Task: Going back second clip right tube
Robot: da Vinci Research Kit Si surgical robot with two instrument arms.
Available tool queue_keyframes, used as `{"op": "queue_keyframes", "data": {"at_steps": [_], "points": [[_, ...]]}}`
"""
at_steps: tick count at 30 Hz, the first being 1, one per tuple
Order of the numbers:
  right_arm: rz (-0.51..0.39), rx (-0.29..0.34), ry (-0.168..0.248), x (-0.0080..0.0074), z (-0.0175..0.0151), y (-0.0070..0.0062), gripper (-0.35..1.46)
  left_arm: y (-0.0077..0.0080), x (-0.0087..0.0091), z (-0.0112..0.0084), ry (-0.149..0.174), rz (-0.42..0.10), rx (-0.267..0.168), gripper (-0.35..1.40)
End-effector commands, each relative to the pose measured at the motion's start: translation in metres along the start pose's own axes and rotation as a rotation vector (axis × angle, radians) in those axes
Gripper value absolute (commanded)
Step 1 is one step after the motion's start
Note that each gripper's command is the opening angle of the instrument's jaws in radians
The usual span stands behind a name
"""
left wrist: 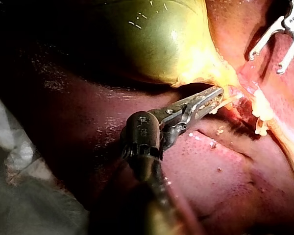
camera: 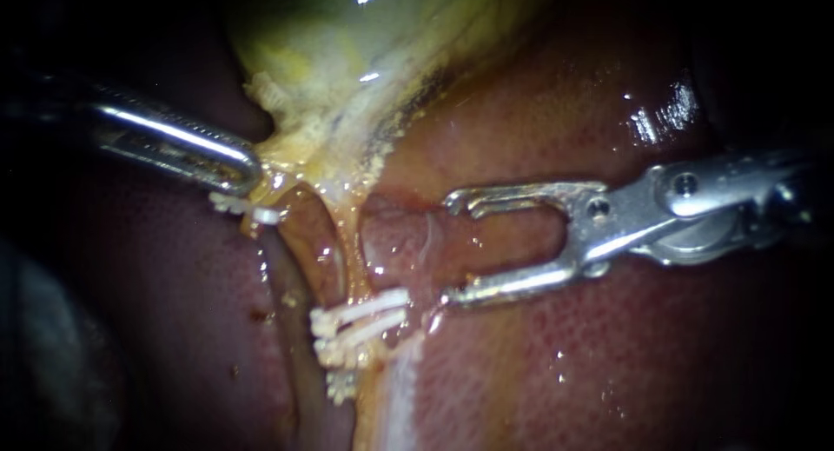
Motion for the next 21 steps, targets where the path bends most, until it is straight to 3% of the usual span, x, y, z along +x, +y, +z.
{"op": "queue_keyframes", "data": {"at_steps": [1,13,21], "points": [[-0.005,0.002,-0.001,-0.0001,-0.0002,-0.0001,0.5,0.0,0.0,0.0,0.0,0.0,-0.001,-0.35],[-0.019,0.001,0.001,-0.0007,-0.0018,-0.0005,0.5,-0.0007,0.0002,0.0005,0.001,0.0,0.001,-0.35],[-0.019,-0.003,0.001,-0.0009,-0.0024,-0.0007,0.5,-0.002,-0.0002,0.004,0.003,0.004,0.013,-0.35]]}}
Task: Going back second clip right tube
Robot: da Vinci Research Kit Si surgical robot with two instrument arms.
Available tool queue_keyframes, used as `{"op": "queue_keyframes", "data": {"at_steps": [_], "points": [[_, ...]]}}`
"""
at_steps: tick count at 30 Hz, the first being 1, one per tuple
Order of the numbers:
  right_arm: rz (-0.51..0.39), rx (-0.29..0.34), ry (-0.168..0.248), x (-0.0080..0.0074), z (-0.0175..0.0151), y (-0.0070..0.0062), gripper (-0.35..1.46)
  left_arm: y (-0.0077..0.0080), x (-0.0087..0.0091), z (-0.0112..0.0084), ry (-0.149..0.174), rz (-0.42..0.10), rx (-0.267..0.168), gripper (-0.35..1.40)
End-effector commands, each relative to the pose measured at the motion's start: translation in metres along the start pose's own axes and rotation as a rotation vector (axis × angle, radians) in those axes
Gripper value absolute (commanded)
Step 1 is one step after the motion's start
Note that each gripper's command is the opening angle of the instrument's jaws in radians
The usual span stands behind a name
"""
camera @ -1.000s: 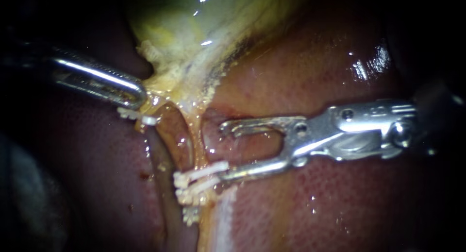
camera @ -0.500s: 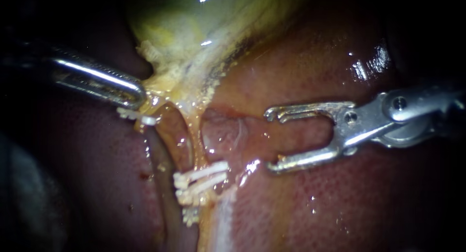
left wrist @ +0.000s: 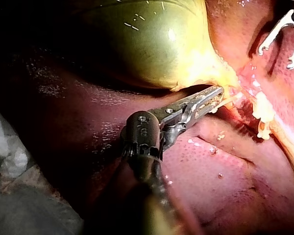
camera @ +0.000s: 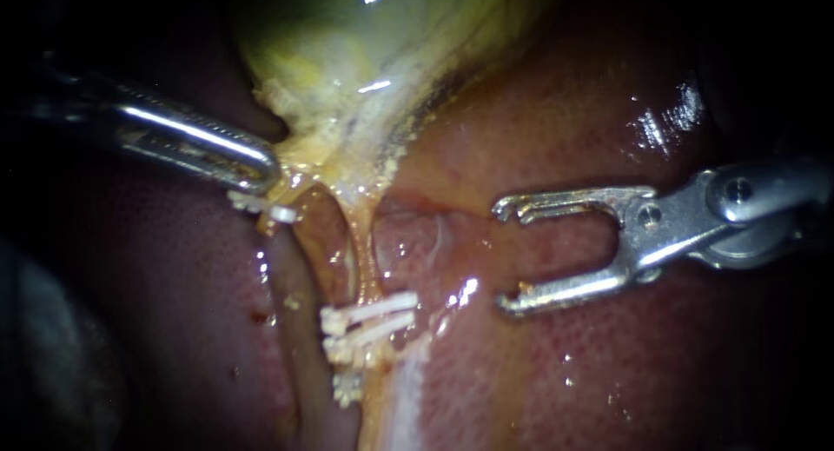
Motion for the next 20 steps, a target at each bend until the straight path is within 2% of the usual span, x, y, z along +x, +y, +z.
{"op": "queue_keyframes", "data": {"at_steps": [1,7,13,20], "points": [[0.0,0.0,0.0,0.0,-0.0001,0.0,0.5,-0.0001,-0.0002,0.0005,-0.003,0.0,-0.002,-0.35],[0.001,-0.001,0.001,-0.0001,-0.0003,-0.0001,0.5,-0.0007,-0.0009,0.0026,-0.009,0.007,-0.01,-0.35],[0.003,-0.002,0.001,0.0002,-0.0004,-0.0001,0.5,-0.0015,-0.001,0.0026,-0.01,0.009,-0.012,-0.35],[0.007,-0.003,-0.001,0.0007,-0.0008,0.0002,0.5,-0.0016,-0.001,0.0025,-0.01,0.015,-0.013,-0.35]]}}
